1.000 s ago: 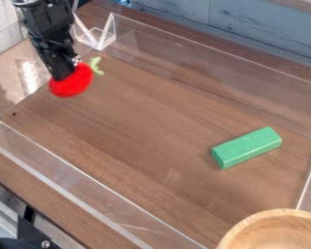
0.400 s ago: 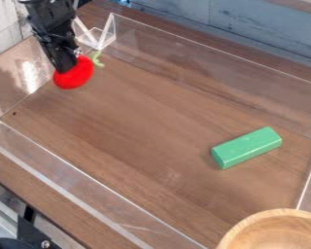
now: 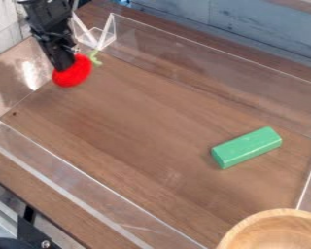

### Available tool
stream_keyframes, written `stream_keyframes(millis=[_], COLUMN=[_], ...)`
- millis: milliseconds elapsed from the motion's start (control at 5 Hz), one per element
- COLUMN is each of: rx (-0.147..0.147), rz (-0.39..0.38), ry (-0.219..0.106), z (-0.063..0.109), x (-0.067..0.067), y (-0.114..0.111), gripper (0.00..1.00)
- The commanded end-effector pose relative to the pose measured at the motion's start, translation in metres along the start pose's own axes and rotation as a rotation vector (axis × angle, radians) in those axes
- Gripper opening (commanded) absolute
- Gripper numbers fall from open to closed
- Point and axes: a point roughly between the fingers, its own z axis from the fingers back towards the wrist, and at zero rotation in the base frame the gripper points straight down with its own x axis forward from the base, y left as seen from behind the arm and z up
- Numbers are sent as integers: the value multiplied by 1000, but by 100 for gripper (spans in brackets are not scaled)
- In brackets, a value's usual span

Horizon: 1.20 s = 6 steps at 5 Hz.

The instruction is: Move the red object to the left side of the table

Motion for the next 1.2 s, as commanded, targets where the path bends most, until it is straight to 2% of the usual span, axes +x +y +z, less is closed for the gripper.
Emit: stream_keyframes(millis=[0,1000], rx=[17,-81], rz=[9,77], ry=[-44,-24], z=[13,7], x=[8,11], y=[10,17], gripper=[0,0])
